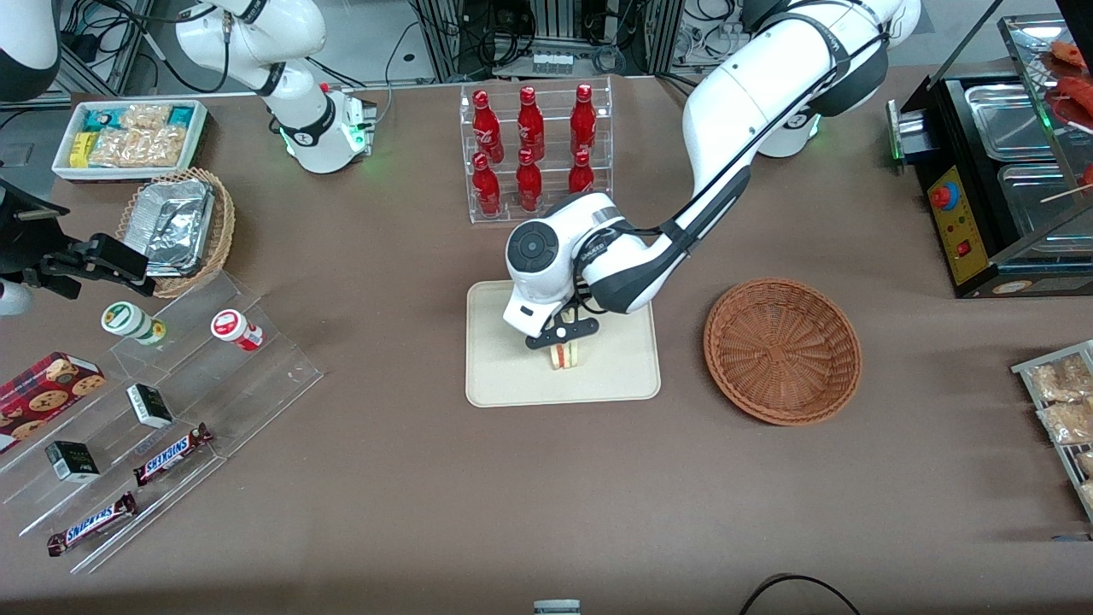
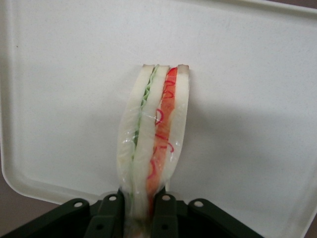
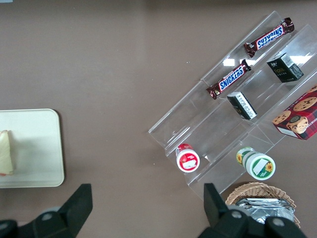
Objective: Place sandwich from basket to tray
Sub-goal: 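Lower the sandwich onto the tray and open the left gripper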
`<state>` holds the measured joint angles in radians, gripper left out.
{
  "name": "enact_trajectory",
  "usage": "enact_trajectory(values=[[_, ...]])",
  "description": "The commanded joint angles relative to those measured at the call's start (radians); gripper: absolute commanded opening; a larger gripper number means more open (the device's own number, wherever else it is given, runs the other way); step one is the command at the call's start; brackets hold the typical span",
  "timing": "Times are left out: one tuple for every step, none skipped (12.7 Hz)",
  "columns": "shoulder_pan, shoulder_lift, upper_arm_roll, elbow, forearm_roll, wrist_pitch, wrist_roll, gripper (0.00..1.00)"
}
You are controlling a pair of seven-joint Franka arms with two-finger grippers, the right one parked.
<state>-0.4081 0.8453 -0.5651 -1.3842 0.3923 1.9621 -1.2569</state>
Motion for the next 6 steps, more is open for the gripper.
enact_trajectory(values=[[-0.017,0.014,0.008,0.034,0.02,-0.017,-0.003,1.0],[-0.015,0.006,0.008,0.034,0.02,-0.018,-0.004,1.0],[-0.018,-0.011,0.008,0.037,0.02,-0.028,-0.007,1.0],[-0.014,-0.061,0.008,0.028,0.022,-0.029,-0.006,1.0],[-0.006,-0.086,0.008,0.028,0.022,-0.038,0.011,1.0],[0.018,-0.115,0.007,0.03,0.019,-0.084,0.055,1.0]])
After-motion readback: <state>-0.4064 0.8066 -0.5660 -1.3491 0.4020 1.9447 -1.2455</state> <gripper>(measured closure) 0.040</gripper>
